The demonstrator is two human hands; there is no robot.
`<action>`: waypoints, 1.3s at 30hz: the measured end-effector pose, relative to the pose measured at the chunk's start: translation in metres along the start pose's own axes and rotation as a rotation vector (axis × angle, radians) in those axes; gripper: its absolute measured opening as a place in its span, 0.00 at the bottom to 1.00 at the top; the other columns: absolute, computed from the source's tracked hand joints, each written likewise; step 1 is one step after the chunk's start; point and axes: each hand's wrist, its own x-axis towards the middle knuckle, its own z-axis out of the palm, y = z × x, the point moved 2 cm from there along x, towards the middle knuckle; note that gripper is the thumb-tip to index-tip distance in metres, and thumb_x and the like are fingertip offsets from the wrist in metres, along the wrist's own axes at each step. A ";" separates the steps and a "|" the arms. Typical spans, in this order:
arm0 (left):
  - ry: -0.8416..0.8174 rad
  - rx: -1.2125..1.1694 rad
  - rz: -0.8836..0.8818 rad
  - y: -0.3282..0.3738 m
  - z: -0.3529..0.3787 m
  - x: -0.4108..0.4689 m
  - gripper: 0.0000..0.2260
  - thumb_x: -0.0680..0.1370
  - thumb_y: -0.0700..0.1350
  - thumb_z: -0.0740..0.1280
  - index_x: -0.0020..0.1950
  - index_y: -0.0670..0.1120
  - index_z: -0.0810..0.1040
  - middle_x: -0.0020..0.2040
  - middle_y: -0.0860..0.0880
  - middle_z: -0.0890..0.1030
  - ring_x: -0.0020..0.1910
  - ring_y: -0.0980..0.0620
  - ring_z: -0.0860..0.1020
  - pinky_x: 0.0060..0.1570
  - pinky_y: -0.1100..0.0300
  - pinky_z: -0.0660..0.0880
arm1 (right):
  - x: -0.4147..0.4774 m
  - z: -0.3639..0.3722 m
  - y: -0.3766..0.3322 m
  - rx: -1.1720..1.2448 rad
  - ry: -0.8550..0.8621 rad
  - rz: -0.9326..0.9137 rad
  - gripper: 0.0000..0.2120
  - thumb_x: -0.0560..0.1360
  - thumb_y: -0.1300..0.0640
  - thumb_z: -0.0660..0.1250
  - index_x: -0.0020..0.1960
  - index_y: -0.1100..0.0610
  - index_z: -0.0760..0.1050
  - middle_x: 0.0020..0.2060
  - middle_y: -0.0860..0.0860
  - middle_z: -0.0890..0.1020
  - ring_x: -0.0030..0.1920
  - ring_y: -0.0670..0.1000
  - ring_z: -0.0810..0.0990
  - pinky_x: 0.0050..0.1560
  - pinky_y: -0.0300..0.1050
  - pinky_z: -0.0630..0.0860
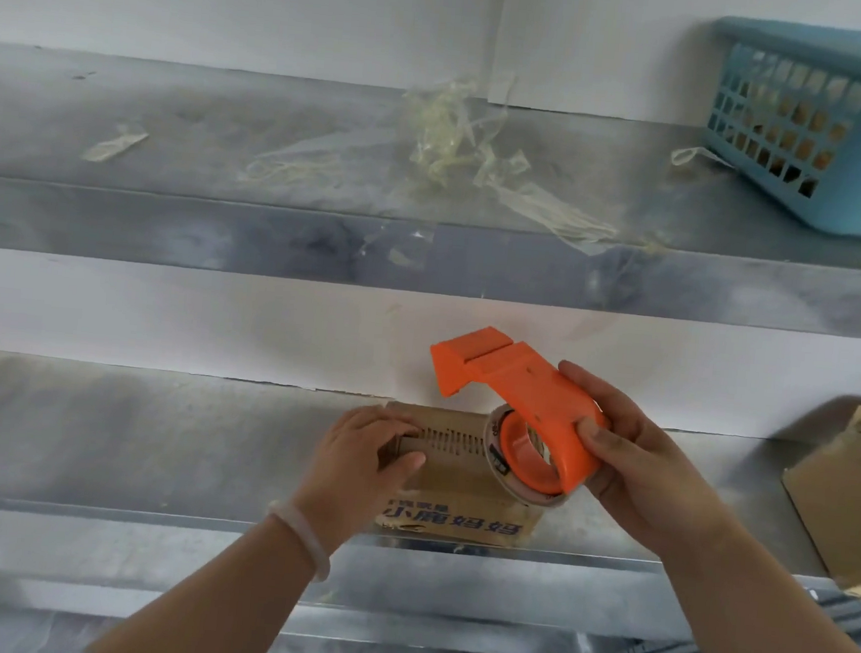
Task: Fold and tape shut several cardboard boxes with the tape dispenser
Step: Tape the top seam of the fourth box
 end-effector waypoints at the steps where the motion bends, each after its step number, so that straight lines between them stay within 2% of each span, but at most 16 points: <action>1: 0.010 -0.081 -0.036 -0.001 0.001 0.001 0.11 0.77 0.50 0.67 0.60 0.55 0.79 0.57 0.61 0.73 0.62 0.57 0.70 0.68 0.56 0.67 | 0.003 0.000 0.000 -0.045 -0.006 0.006 0.36 0.62 0.52 0.80 0.68 0.52 0.74 0.63 0.56 0.79 0.57 0.55 0.82 0.47 0.44 0.81; 3: 0.022 -0.175 -0.085 -0.003 0.001 0.005 0.09 0.78 0.46 0.67 0.58 0.54 0.78 0.55 0.57 0.76 0.56 0.56 0.73 0.61 0.55 0.73 | 0.009 0.000 0.001 -0.147 -0.052 0.020 0.41 0.62 0.48 0.80 0.71 0.53 0.69 0.64 0.55 0.79 0.60 0.56 0.81 0.50 0.45 0.80; 5: 0.007 -0.162 -0.088 -0.004 0.001 0.007 0.10 0.77 0.46 0.69 0.57 0.54 0.78 0.56 0.57 0.76 0.57 0.56 0.73 0.61 0.57 0.72 | 0.017 0.000 0.000 -0.245 -0.118 0.049 0.46 0.61 0.43 0.81 0.73 0.54 0.66 0.64 0.54 0.79 0.62 0.57 0.79 0.54 0.46 0.79; 8: 0.008 -0.148 -0.080 -0.007 0.001 0.009 0.10 0.74 0.48 0.72 0.54 0.58 0.78 0.55 0.64 0.73 0.59 0.58 0.70 0.61 0.60 0.69 | 0.028 0.002 0.000 -0.336 -0.218 0.090 0.44 0.65 0.41 0.78 0.74 0.54 0.65 0.65 0.56 0.78 0.64 0.60 0.78 0.58 0.51 0.78; 10: 0.027 -0.180 -0.090 -0.010 0.003 0.010 0.10 0.73 0.48 0.73 0.51 0.59 0.78 0.54 0.69 0.69 0.58 0.61 0.69 0.59 0.65 0.67 | 0.036 0.005 0.002 -0.338 -0.246 0.121 0.42 0.65 0.42 0.78 0.74 0.53 0.66 0.65 0.56 0.78 0.64 0.59 0.78 0.58 0.50 0.78; 13: 0.055 -0.243 -0.119 -0.012 0.006 0.009 0.09 0.73 0.47 0.73 0.47 0.60 0.78 0.53 0.68 0.69 0.51 0.65 0.71 0.49 0.75 0.66 | 0.047 0.010 0.008 -0.384 -0.272 0.156 0.42 0.65 0.41 0.78 0.74 0.52 0.66 0.66 0.55 0.78 0.64 0.58 0.78 0.59 0.50 0.77; 16: 0.071 -0.318 -0.100 -0.012 0.009 0.008 0.10 0.76 0.43 0.71 0.44 0.59 0.78 0.51 0.64 0.71 0.46 0.64 0.74 0.43 0.77 0.69 | 0.054 0.011 0.015 -0.463 -0.290 0.197 0.42 0.63 0.39 0.78 0.72 0.49 0.68 0.65 0.52 0.78 0.64 0.56 0.78 0.60 0.52 0.77; 18: 0.034 -0.505 -0.139 -0.014 0.008 0.009 0.10 0.77 0.39 0.68 0.44 0.56 0.80 0.52 0.58 0.75 0.48 0.59 0.78 0.46 0.72 0.75 | 0.056 0.007 0.017 -0.445 -0.307 0.226 0.42 0.64 0.40 0.78 0.73 0.49 0.68 0.65 0.52 0.78 0.64 0.57 0.78 0.60 0.52 0.77; 20: -0.011 -0.714 -0.239 -0.020 0.005 0.014 0.09 0.79 0.41 0.65 0.44 0.52 0.83 0.52 0.48 0.80 0.51 0.49 0.80 0.51 0.57 0.79 | 0.057 0.003 0.017 -0.405 -0.322 0.251 0.42 0.64 0.41 0.79 0.72 0.50 0.68 0.65 0.53 0.78 0.64 0.58 0.78 0.59 0.50 0.78; 21: -0.022 -0.774 -0.302 -0.023 0.001 0.017 0.10 0.80 0.44 0.64 0.45 0.52 0.83 0.52 0.45 0.82 0.53 0.44 0.80 0.56 0.49 0.78 | 0.058 0.003 0.017 -0.393 -0.330 0.260 0.41 0.64 0.42 0.79 0.72 0.51 0.68 0.65 0.53 0.78 0.64 0.58 0.78 0.58 0.49 0.78; 22: -0.030 -0.822 -0.378 -0.025 -0.004 0.019 0.11 0.82 0.46 0.62 0.47 0.51 0.83 0.52 0.45 0.83 0.56 0.44 0.79 0.61 0.45 0.75 | 0.059 0.002 0.017 -0.390 -0.334 0.265 0.41 0.63 0.42 0.79 0.72 0.51 0.68 0.65 0.53 0.78 0.64 0.58 0.78 0.57 0.48 0.78; 25: -0.074 -0.900 -0.512 -0.028 -0.017 0.030 0.17 0.83 0.54 0.57 0.54 0.47 0.83 0.54 0.49 0.84 0.59 0.50 0.79 0.67 0.46 0.70 | 0.062 0.002 0.016 -0.414 -0.335 0.277 0.42 0.63 0.42 0.80 0.72 0.51 0.69 0.65 0.54 0.78 0.64 0.58 0.78 0.58 0.49 0.78; 29: -0.144 -0.885 -0.479 -0.022 -0.032 0.039 0.18 0.75 0.60 0.65 0.47 0.47 0.83 0.40 0.53 0.84 0.50 0.51 0.80 0.66 0.43 0.70 | 0.064 0.003 0.015 -0.434 -0.363 0.284 0.41 0.62 0.42 0.80 0.71 0.50 0.70 0.65 0.54 0.79 0.64 0.58 0.78 0.58 0.49 0.78; 36: -0.197 -0.893 -0.533 -0.016 -0.044 0.041 0.11 0.79 0.48 0.66 0.54 0.43 0.83 0.45 0.47 0.85 0.51 0.50 0.82 0.64 0.42 0.72 | 0.062 0.003 0.012 -0.440 -0.406 0.277 0.35 0.62 0.41 0.80 0.68 0.42 0.74 0.65 0.53 0.78 0.64 0.59 0.78 0.57 0.49 0.78; 39: -0.241 -0.951 -0.536 -0.010 -0.047 0.039 0.10 0.79 0.42 0.66 0.56 0.41 0.82 0.41 0.46 0.84 0.44 0.51 0.82 0.62 0.46 0.75 | 0.062 0.002 0.011 -0.425 -0.428 0.272 0.34 0.62 0.41 0.80 0.67 0.41 0.75 0.65 0.53 0.79 0.64 0.58 0.78 0.57 0.49 0.78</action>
